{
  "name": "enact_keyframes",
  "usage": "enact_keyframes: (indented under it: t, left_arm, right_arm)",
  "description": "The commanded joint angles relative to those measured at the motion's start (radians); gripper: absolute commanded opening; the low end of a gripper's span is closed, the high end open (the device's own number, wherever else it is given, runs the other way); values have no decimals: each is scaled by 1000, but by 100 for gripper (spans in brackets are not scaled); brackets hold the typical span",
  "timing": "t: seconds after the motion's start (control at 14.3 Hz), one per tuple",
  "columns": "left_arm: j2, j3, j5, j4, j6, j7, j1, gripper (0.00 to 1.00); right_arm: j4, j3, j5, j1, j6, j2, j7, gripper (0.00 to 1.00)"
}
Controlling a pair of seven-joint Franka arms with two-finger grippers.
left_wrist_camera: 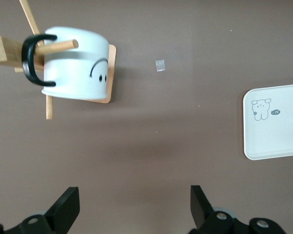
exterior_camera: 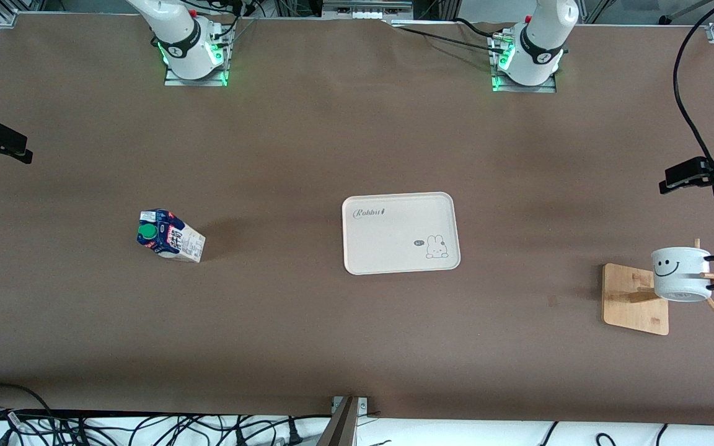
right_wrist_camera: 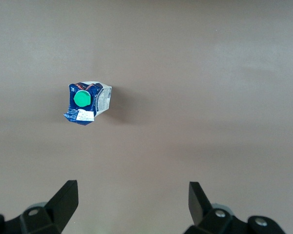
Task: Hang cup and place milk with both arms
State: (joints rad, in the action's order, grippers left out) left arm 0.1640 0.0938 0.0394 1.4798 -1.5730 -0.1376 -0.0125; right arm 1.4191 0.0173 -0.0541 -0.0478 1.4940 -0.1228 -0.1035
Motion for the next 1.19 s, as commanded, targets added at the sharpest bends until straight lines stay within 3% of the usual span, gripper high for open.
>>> enact_keyframes:
  t: [0.0, 0.21, 0.56, 1.12]
  left_arm:
    - [-112, -34, -50, 169, -87, 9, -1, 100]
    - [-138, -55, -52, 232, -145, 16, -17, 100]
    - [-136, -91, -52, 244, -179, 50, -40, 100]
    - [-124, -103, -50, 240, -197, 118, -24, 100]
  right_arm:
    - [1, -13, 37, -15, -3, 2, 21, 100]
    - [1, -8, 74, -18, -4, 2, 21, 100]
    - [1, -8, 76, -18, -6, 2, 21, 100]
    - [1, -13, -10, -12, -1, -4, 4, 100]
